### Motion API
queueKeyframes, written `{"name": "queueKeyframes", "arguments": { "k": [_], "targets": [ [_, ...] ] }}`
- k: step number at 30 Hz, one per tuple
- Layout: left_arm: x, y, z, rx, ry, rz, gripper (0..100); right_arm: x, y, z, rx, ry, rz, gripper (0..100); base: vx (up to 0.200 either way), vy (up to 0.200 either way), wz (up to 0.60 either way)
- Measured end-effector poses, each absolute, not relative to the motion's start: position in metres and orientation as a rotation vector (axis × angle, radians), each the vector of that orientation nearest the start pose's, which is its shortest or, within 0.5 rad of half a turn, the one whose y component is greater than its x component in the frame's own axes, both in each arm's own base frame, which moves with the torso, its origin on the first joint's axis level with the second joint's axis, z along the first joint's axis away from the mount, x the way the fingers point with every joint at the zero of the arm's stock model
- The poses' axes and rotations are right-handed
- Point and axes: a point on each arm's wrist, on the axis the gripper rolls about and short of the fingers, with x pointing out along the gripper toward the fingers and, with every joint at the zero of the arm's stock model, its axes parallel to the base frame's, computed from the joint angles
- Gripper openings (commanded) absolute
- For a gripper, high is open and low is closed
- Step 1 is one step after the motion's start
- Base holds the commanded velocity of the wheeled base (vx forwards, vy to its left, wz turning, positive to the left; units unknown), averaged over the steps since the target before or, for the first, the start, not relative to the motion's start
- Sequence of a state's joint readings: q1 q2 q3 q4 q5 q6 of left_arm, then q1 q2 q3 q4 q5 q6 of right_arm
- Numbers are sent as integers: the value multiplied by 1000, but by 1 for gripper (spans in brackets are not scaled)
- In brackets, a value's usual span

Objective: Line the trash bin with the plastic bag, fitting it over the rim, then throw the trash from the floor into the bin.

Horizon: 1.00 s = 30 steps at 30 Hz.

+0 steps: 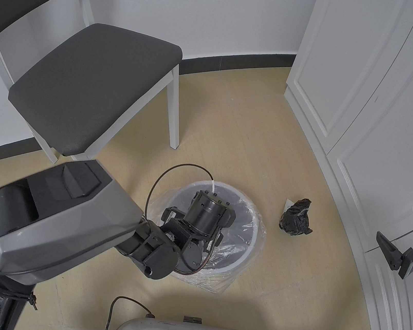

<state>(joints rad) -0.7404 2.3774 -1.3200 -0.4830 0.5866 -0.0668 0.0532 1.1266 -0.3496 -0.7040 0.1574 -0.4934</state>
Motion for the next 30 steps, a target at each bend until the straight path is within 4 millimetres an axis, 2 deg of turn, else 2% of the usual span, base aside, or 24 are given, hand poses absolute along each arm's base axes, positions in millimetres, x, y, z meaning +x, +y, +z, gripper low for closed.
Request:
{"name": "queueKeyframes", "arguments": {
  "k": [9, 15, 20, 26, 30],
  "targets": [
    [344, -296, 14, 361, 529, -111, 100, 141, 16, 195, -490, -6, 255, 100, 0, 0, 0],
    [335, -296, 4, 414, 549, -83, 100, 139, 16, 196, -493, -15, 256, 100, 0, 0, 0],
    [318, -297, 2, 444, 565, -102, 100, 137, 16, 196, -497, -23, 258, 100, 0, 0, 0],
    [283, -301, 2, 472, 587, -155, 100, 132, 16, 197, -511, -39, 261, 100, 0, 0, 0],
    [268, -304, 4, 472, 593, -179, 100, 126, 16, 197, -516, -53, 259, 100, 0, 0, 0]
  ]
}}
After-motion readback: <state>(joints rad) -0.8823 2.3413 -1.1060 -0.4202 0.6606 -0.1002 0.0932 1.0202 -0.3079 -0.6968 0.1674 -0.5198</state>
